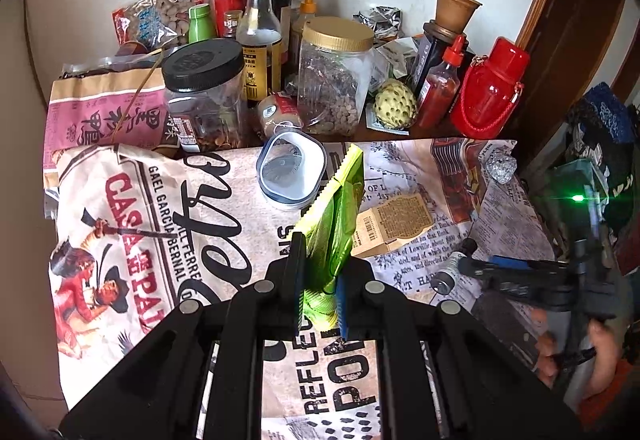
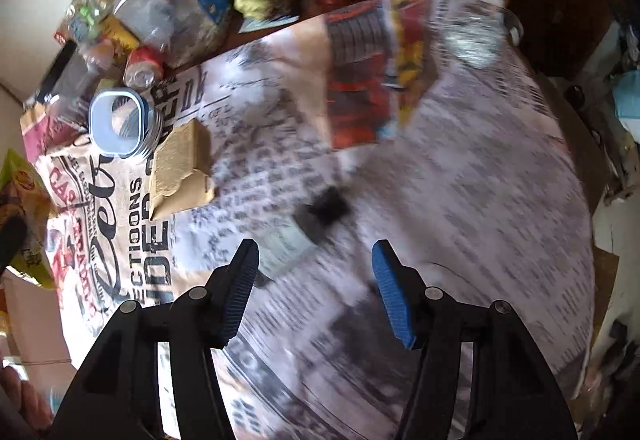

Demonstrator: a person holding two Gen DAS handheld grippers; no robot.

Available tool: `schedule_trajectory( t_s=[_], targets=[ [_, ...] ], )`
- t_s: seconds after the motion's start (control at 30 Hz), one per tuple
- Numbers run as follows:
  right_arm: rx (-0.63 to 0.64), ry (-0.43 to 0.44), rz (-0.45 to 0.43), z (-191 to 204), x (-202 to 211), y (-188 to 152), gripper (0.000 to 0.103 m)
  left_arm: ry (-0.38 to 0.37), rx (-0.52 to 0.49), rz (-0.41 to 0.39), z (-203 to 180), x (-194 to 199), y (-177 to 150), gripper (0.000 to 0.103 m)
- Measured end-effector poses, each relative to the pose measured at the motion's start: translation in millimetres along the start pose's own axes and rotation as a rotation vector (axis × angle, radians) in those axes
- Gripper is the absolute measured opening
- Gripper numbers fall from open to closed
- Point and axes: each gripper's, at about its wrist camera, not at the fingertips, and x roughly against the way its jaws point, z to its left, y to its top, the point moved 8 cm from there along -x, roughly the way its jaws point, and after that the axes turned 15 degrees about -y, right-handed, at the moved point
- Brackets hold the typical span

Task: Collect trash
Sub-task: 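Grasp the small glass bottle with white label using the right tool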

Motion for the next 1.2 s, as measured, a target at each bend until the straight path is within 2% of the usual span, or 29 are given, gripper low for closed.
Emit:
schedule_trajectory(
  t_s=[0.17,0.3,0.37,0.4,0.6,0.7,1.0,1.2],
  targets=[
    [0.013,-0.035,0.014,16,-16,-4,0.054,0.002,-0.012,-0.001,5,0,3,0.012],
    [-0.002,-0.074,0.014,4,-22,-12,0.05,0.006,-0.011,0.002,10,-3,5,0.012],
    [-0.013,-0.085,0.023,-6,-24,-15,0.043,0.005,-0.006,0.004,11,-5,4,0.012],
    [-0.014,-0.085,0.019,-11,-25,-16,0.037,0.004,-0.003,0.006,10,-6,4,0.012],
    [0.037,-0.106,-0.022,-21,-28,-15,0.033,-0.004,-0.012,0.009,-3,-11,7,0.012],
    [0.088,-0.088,-0.049,-17,-27,-14,0.029,-0.005,-0.023,0.001,-14,-9,10,0.012],
    [0.091,0.056,-0.171,-48,41,-14,0.025,0.011,-0.036,-0.082,-62,19,19,0.012],
    [0.127,0.106,-0.263,-65,96,-12,0.025,0.038,-0.02,-0.159,-106,49,13,0.012]
  ],
)
